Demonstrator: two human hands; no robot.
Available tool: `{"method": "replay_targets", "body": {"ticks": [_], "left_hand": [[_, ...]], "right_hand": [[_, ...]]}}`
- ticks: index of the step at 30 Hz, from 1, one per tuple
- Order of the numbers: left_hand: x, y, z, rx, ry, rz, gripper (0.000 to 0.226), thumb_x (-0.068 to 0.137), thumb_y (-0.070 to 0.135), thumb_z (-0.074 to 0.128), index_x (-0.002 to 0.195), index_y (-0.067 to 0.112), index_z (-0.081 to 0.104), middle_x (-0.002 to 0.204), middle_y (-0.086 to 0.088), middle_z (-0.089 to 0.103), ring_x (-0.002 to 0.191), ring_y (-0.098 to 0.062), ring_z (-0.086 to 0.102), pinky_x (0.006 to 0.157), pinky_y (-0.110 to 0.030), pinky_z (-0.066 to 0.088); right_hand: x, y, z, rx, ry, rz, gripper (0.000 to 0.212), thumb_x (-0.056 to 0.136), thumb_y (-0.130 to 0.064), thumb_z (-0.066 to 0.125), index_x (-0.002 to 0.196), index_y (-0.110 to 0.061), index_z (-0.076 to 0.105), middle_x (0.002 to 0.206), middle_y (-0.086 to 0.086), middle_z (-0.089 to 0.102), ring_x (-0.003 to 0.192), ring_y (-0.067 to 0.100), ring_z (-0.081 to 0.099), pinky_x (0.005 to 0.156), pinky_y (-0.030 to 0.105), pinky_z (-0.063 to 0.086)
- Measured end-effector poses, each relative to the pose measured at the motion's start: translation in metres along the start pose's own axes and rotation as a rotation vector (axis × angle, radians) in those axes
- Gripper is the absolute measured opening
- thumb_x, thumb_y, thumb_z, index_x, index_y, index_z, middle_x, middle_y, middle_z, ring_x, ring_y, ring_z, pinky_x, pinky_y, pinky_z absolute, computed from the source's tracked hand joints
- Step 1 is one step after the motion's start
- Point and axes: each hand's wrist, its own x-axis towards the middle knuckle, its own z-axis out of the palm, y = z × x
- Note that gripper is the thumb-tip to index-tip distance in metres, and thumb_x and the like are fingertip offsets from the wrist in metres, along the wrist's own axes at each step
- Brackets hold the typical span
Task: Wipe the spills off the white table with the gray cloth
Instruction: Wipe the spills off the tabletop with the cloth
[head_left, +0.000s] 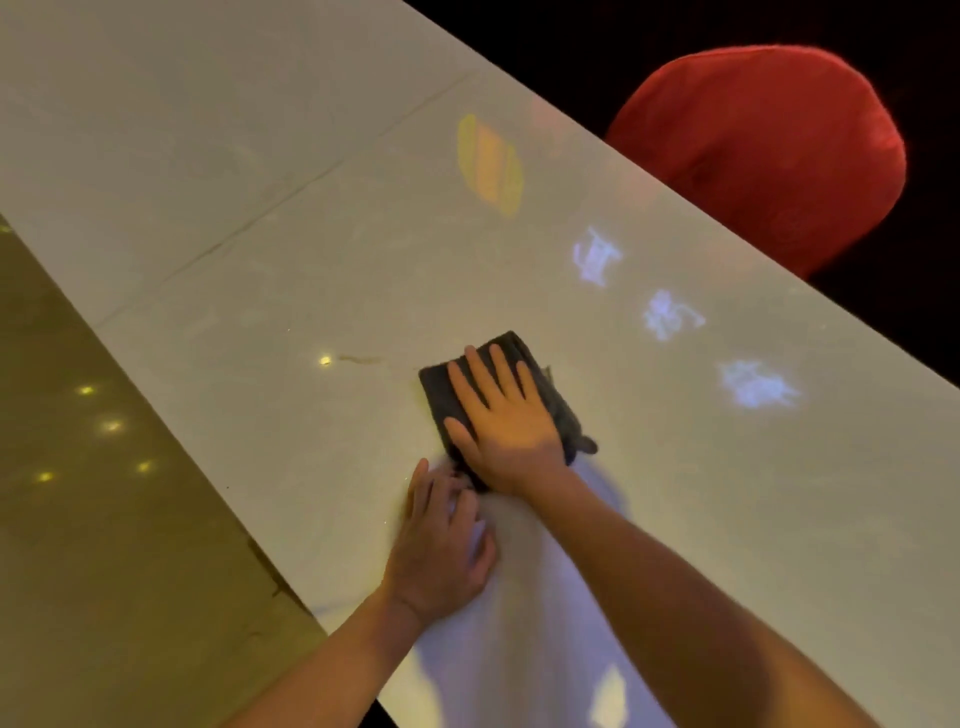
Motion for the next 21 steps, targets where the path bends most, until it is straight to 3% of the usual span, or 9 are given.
{"method": "replay_targets", "body": {"ticks": [2,3,7,9,11,14,16,18,21], "left_hand": [[0.004,-0.01,-0.012,-0.024,0.009,-0.014,0.027,0.076,0.027,0.065,0.088,0.004,0.058,0.096,-0.02,0.057,0.095,-0.043,0.058,0.098,-0.057,0.045],[0.008,-0.018,-0.019,-0.004,0.017,-0.046,0.031,0.074,0.03,0.067,0.089,0.004,0.059,0.099,-0.02,0.058,0.096,-0.044,0.058,0.094,-0.055,0.046],[0.026,-0.054,-0.045,0.126,-0.03,-0.326,0.058,0.074,0.046,0.066,0.11,0.001,0.061,0.128,-0.026,0.056,0.121,-0.048,0.049,0.102,-0.058,0.038],[0.026,-0.06,-0.048,0.17,-0.1,-0.387,0.07,0.078,0.052,0.06,0.123,-0.001,0.057,0.139,-0.03,0.05,0.133,-0.051,0.042,0.107,-0.062,0.034],[0.022,-0.061,-0.045,0.203,-0.157,-0.393,0.073,0.085,0.056,0.05,0.132,0.001,0.053,0.147,-0.03,0.044,0.141,-0.049,0.033,0.112,-0.064,0.029],[0.021,-0.063,-0.042,0.248,-0.204,-0.409,0.075,0.089,0.06,0.041,0.138,0.005,0.05,0.152,-0.027,0.039,0.146,-0.045,0.025,0.117,-0.062,0.024],[0.02,-0.064,-0.042,0.264,-0.218,-0.404,0.074,0.09,0.061,0.04,0.138,0.006,0.049,0.152,-0.026,0.038,0.147,-0.045,0.023,0.117,-0.062,0.023],[0.019,-0.065,-0.043,0.254,-0.228,-0.396,0.073,0.089,0.06,0.042,0.137,0.006,0.05,0.152,-0.026,0.039,0.146,-0.046,0.025,0.116,-0.062,0.024],[0.022,-0.063,-0.043,0.236,-0.229,-0.4,0.072,0.087,0.058,0.045,0.135,0.005,0.054,0.152,-0.028,0.039,0.145,-0.048,0.026,0.115,-0.064,0.026]], "right_hand": [[-0.013,0.047,-0.009,-0.064,-0.006,-0.096,0.067,0.103,-0.054,0.027,0.163,-0.025,0.016,0.172,0.002,0.009,0.158,0.027,0.0,0.128,0.05,0.003],[-0.018,0.068,-0.014,-0.087,0.021,-0.019,0.066,0.104,-0.053,0.028,0.163,-0.026,0.017,0.172,0.003,0.011,0.158,0.027,0.001,0.128,0.049,0.004],[-0.003,0.087,-0.028,0.007,0.281,0.797,0.066,0.104,-0.045,0.03,0.161,-0.013,0.021,0.169,0.016,0.018,0.156,0.039,0.011,0.125,0.057,0.01],[0.023,0.044,-0.024,0.141,0.298,1.019,0.07,0.104,-0.047,0.026,0.162,-0.01,0.013,0.17,0.018,0.009,0.156,0.041,0.003,0.125,0.058,0.002],[0.042,-0.008,-0.01,0.123,0.247,0.813,0.072,0.103,-0.048,0.027,0.162,-0.01,0.012,0.171,0.018,0.007,0.156,0.042,0.002,0.126,0.058,0.001],[0.036,-0.037,0.01,-0.025,0.132,0.081,0.068,0.102,-0.049,0.036,0.16,-0.013,0.028,0.168,0.015,0.023,0.155,0.041,0.015,0.125,0.059,0.014],[0.04,-0.002,-0.002,-0.066,0.061,-0.249,0.066,0.103,-0.052,0.036,0.16,-0.019,0.03,0.168,0.009,0.024,0.156,0.035,0.015,0.125,0.057,0.015],[0.053,0.037,-0.013,-0.132,0.033,-0.224,0.065,0.103,-0.054,0.03,0.161,-0.025,0.027,0.169,0.004,0.021,0.157,0.031,0.012,0.126,0.055,0.012],[0.087,0.033,-0.02,-0.024,0.249,0.471,0.066,0.102,-0.047,0.031,0.161,-0.018,0.027,0.169,0.013,0.021,0.156,0.038,0.014,0.125,0.057,0.011]]}}
